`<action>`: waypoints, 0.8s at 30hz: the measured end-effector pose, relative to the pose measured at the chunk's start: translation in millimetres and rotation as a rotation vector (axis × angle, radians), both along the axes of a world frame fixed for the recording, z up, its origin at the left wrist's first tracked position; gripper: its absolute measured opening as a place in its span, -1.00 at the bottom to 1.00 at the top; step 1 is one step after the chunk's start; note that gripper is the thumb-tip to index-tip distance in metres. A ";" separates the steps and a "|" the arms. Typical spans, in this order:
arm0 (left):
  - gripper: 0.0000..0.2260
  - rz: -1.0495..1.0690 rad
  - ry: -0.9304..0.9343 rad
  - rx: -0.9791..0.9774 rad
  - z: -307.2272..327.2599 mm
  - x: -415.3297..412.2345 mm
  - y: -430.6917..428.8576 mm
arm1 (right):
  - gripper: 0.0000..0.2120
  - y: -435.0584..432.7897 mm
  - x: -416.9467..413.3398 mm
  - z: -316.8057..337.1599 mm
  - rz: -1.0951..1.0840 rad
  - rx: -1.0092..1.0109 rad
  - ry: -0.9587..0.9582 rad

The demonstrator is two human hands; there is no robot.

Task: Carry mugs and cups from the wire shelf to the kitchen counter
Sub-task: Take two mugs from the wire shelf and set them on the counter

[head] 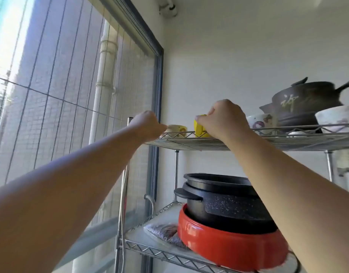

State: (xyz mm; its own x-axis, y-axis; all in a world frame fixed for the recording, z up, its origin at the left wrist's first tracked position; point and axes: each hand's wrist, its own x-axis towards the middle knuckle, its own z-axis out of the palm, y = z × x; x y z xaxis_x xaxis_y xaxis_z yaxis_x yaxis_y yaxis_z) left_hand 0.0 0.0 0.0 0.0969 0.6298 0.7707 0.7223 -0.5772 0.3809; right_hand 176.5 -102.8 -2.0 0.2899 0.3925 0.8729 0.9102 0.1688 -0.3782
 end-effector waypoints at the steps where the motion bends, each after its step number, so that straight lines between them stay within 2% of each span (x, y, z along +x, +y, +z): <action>1: -0.76 0.034 0.016 -0.050 2.9 1.9 3.1 | -0.69 -0.5 -2.0 1.5 -0.044 -0.058 0.001; 4: -0.74 0.098 -0.004 -0.150 9.9 7.4 12.2 | -0.64 9.7 -1.9 4.9 -0.113 -0.129 0.025; 7: -0.75 0.051 0.003 -0.245 20.0 13.8 15.9 | -0.66 16.8 -0.6 12.5 -0.101 -0.142 0.043; 10: -0.76 -0.038 -0.065 -0.404 26.5 17.0 14.2 | -0.66 20.5 -5.1 18.4 -0.091 -0.212 0.043; 14: -0.72 -0.127 -0.084 -0.579 35.8 24.8 10.7 | -0.78 25.6 -7.7 21.5 -0.099 -0.267 0.044; 18: -0.77 -0.241 -0.243 -0.720 39.4 26.9 8.9 | -0.87 24.9 -0.8 24.6 -0.074 -0.270 0.115; 20: -0.81 -0.323 -0.324 -0.776 39.7 27.5 9.3 | -0.92 22.6 3.4 28.4 -0.022 -0.299 0.195; 21: -0.82 -0.366 -0.363 -0.808 40.0 27.9 9.7 | -0.87 22.4 6.0 32.0 0.052 -0.318 0.264; 24: -0.82 -0.478 -0.495 -0.873 41.7 29.3 10.9 | -0.85 16.5 12.5 39.4 0.342 -0.385 0.598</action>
State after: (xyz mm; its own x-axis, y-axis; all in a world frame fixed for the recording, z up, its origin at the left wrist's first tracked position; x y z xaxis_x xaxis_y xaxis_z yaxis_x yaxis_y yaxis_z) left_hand 29.3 10.9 41.7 0.2789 0.9550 0.1010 0.1534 -0.1482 0.9770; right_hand 188.9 -86.3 37.4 0.4757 0.7877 0.3914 0.4553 0.1601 -0.8758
